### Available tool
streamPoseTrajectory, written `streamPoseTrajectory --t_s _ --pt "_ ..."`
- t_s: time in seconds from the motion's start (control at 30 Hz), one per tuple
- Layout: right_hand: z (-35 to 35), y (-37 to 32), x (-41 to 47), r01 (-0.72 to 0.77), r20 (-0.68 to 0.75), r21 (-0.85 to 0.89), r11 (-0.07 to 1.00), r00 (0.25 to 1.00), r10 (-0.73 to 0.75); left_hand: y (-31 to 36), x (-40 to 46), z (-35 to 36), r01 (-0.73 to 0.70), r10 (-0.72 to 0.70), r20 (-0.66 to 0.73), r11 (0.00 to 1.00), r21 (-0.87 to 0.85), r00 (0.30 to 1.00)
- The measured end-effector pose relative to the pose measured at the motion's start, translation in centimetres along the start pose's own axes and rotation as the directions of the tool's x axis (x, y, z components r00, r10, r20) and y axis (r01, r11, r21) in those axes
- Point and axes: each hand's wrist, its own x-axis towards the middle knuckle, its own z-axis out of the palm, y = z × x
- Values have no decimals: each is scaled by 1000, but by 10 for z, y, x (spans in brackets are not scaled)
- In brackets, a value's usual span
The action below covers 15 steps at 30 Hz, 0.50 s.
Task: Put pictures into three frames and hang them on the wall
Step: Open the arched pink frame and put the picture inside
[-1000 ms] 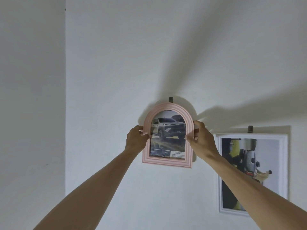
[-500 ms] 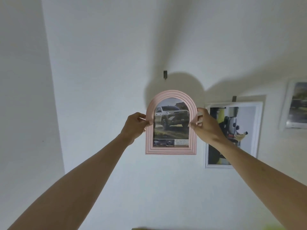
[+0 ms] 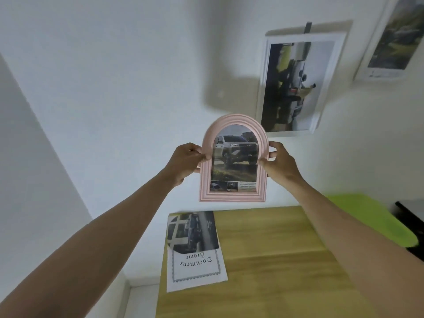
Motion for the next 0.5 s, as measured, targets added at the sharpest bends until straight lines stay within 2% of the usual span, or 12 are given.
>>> streamPoseTrajectory --t_s 0.13,0.27,0.4,0.5 --pt "15 36 -26 -118 85 -69 991 989 124 -42 -17 20 51 -51 3 998 33 999" --pt "29 53 -44 -155 166 -188 970 968 187 -79 -40 43 1 4 -30 987 158 1000" --pt "43 45 -56 -168 271 -90 982 944 186 -101 -66 69 -101 118 -32 939 329 992" --pt "59 34 -62 -140 321 -43 989 936 146 -109 -77 85 -132 149 -11 903 410 989"
